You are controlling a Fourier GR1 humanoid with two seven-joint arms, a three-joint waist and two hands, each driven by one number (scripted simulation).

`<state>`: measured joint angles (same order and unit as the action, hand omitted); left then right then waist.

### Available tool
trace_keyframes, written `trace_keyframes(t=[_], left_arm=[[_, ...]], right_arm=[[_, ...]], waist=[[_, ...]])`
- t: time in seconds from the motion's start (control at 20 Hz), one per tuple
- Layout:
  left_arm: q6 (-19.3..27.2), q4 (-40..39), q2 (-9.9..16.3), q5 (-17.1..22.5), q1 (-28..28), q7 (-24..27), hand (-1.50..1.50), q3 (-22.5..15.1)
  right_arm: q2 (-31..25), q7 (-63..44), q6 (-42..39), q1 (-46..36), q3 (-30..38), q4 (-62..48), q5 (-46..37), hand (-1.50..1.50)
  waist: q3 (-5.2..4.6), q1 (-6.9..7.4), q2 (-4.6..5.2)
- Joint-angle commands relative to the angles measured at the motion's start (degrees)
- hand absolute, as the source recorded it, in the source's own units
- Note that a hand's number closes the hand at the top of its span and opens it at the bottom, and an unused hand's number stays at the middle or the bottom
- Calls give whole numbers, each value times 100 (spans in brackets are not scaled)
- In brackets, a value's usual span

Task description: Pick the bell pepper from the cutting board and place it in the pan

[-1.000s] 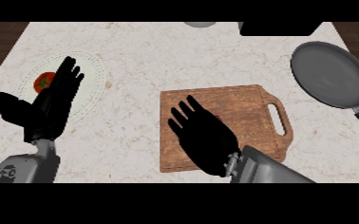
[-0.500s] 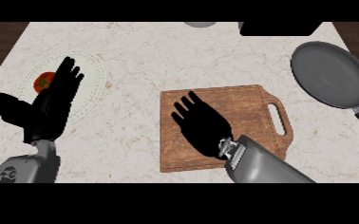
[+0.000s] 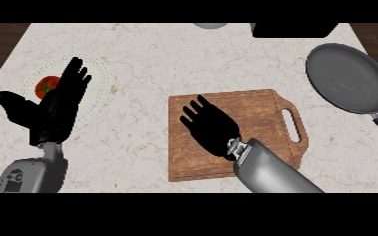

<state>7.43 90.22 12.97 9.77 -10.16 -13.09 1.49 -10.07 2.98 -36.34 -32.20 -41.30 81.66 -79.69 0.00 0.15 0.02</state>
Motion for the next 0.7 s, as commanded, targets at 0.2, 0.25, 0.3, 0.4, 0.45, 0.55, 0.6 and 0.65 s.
trace_keyframes(t=[0.2,0.25,0.3,0.4,0.45,0.55,0.6,0.65], left_arm=[[-74,170,-157,-209,295,110,0,-18],[17,481,-20,-99,111,-377,0,103],[-416,-284,67,96,94,329,0,332],[-254,-158,-21,-7,-47,-27,0,242],[-201,340,53,-5,-21,-415,0,216],[-208,44,7,-128,3,-90,0,231],[-375,-295,-14,-115,33,285,0,287],[-80,181,-165,-202,-110,-238,0,106]], right_arm=[[343,404,279,75,169,-876,-475,150],[341,632,497,31,33,-837,-426,150],[373,760,515,-83,-16,-926,-459,150],[569,780,761,-65,47,-1079,-582,150],[550,814,919,25,90,-1148,-624,150],[400,1059,1261,186,236,-1373,-551,150],[405,1069,826,214,156,-961,-631,150],[475,1035,1020,331,156,-930,-677,150]], waist=[[0,15,-3],[1,26,-4],[-2,14,6],[0,10,3],[1,19,-2],[1,11,3],[-1,-11,-1],[1,-6,-6]])
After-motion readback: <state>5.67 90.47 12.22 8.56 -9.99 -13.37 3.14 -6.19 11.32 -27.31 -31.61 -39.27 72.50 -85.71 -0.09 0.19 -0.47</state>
